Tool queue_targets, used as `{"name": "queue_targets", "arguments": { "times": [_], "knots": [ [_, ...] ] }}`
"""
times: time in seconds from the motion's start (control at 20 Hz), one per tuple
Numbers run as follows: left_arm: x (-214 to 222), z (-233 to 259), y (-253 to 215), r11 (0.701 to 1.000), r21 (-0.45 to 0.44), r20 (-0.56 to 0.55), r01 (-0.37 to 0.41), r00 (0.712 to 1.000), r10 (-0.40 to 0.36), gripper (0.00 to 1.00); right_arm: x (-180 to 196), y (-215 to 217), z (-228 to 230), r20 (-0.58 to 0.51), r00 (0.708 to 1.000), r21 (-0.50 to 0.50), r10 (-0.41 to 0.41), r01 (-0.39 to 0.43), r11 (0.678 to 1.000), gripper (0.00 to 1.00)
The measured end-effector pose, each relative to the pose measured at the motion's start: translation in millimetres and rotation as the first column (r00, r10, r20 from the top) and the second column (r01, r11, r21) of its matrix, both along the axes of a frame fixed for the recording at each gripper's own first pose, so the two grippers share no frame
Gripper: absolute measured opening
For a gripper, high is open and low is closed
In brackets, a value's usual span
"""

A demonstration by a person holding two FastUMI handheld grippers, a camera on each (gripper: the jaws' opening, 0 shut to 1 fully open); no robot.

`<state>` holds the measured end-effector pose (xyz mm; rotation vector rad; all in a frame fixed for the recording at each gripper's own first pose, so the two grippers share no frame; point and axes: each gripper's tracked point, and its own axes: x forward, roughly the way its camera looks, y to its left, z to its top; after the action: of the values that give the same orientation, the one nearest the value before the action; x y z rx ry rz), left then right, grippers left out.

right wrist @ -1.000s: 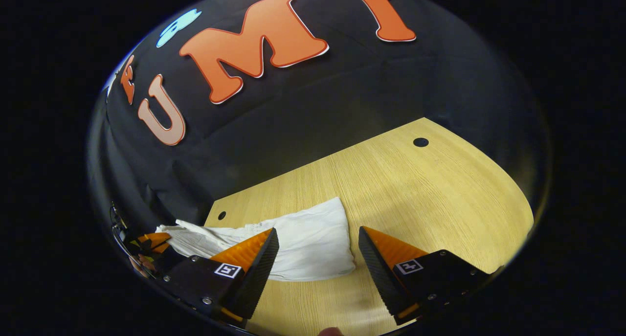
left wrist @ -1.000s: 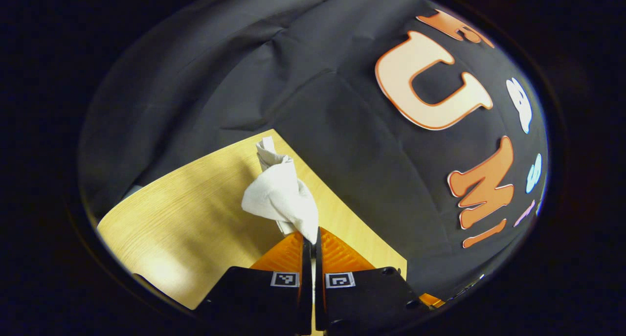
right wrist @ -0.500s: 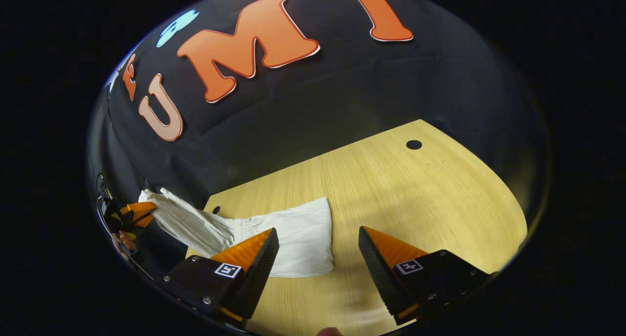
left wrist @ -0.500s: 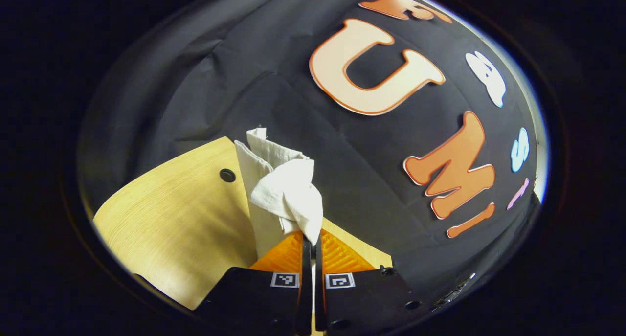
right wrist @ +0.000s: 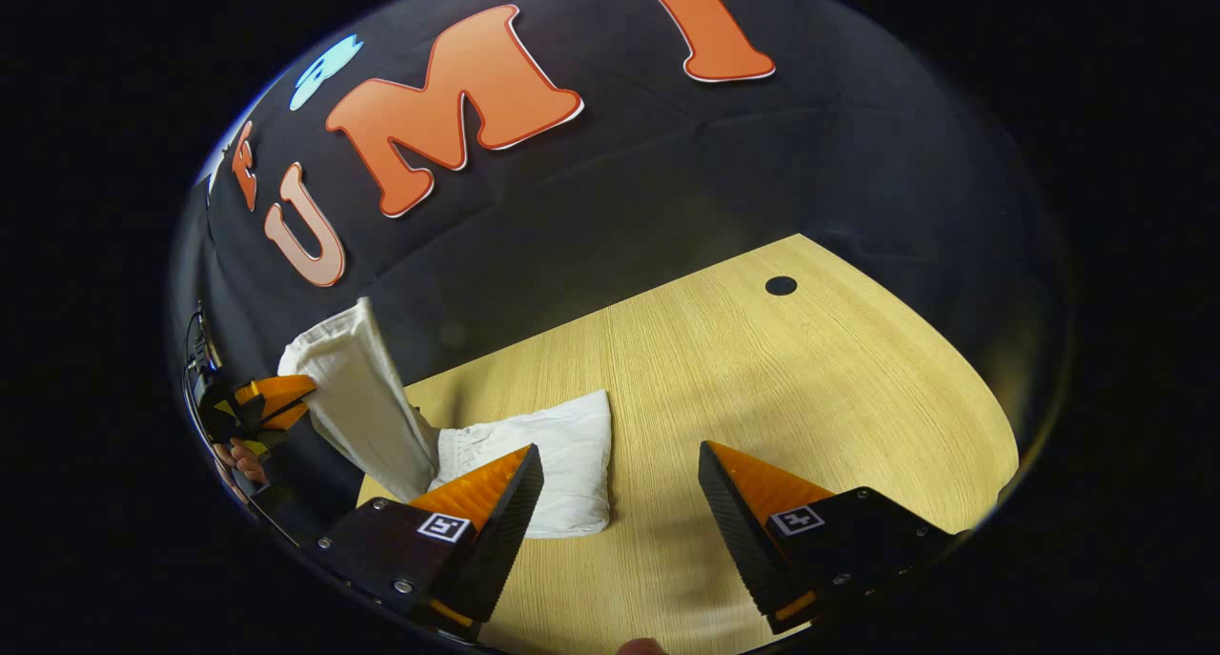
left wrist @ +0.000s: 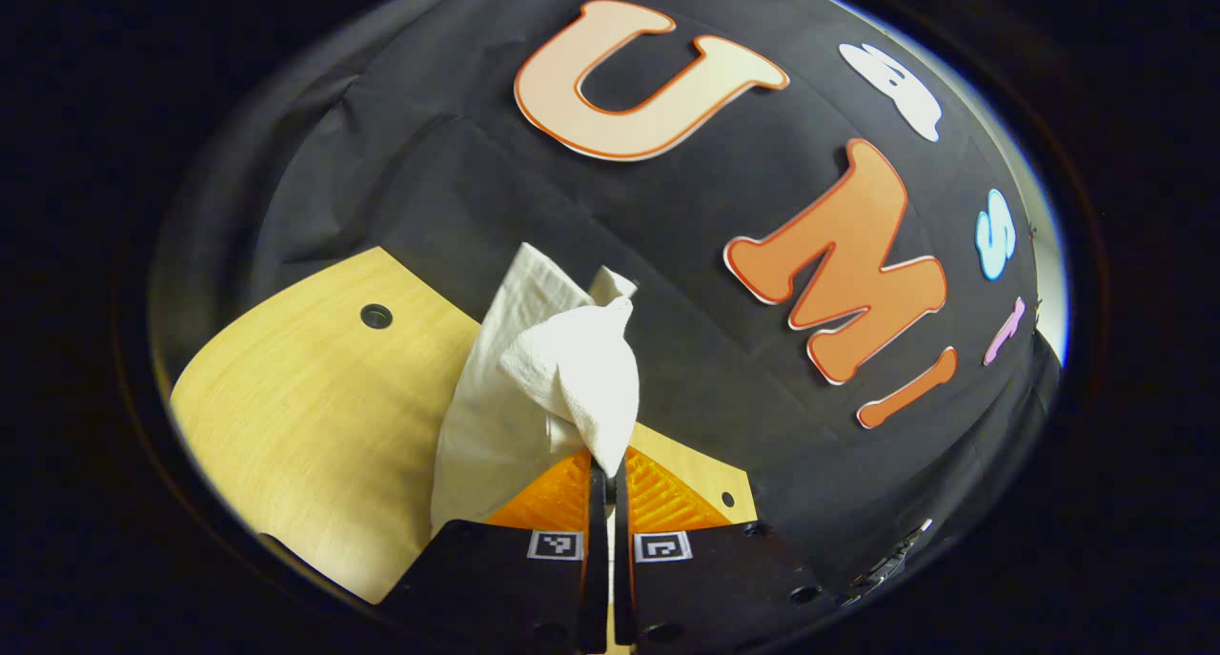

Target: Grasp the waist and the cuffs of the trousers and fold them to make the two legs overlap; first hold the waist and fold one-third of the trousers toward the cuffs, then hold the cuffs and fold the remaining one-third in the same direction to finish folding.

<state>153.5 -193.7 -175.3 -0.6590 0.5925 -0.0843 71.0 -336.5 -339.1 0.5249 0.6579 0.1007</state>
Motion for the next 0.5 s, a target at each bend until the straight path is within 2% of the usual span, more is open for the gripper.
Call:
{"name": "queue_targets", "arguments": {
  "times": [0.25, 0.3, 0.4, 0.45, 0.5],
  "knots": [
    [-14.5, -48.5, -78.5, 0.993, 0.028, -0.064, 0.111, 0.992, -0.109, 0.06, -5.0, -14.9, -5.9, 0.0, 1.0, -0.012, 0.023, -0.023, 1.0, 0.98],
    [-21.9, -67.7, -97.3, 0.987, 0.037, -0.09, 0.156, 0.984, -0.153, 0.06, -6.1, -16.3, -8.4, -0.002, 1.0, -0.011, 0.03, -0.03, 0.999, 0.98],
    [-40.0, -101.4, -134.3, 0.962, 0.025, -0.158, 0.274, 0.951, -0.267, 0.04, -8.9, -19.2, -11.6, -0.003, 0.999, -0.018, 0.044, -0.044, 0.999, 0.98],
    [-48.1, -115.5, -147.7, 0.95, 0.022, -0.178, 0.313, 0.936, -0.304, 0.11, -9.6, -20.7, -11.9, -0.004, 0.999, -0.023, 0.05, -0.05, 0.999, 0.98],
    [-56.3, -118.1, -146.8, 0.943, 0.029, -0.193, 0.331, 0.928, -0.32, 0.07, -10.3, -20.9, -11.7, 0.0, 0.998, -0.023, 0.058, -0.058, 0.998, 0.98]
  ]
}}
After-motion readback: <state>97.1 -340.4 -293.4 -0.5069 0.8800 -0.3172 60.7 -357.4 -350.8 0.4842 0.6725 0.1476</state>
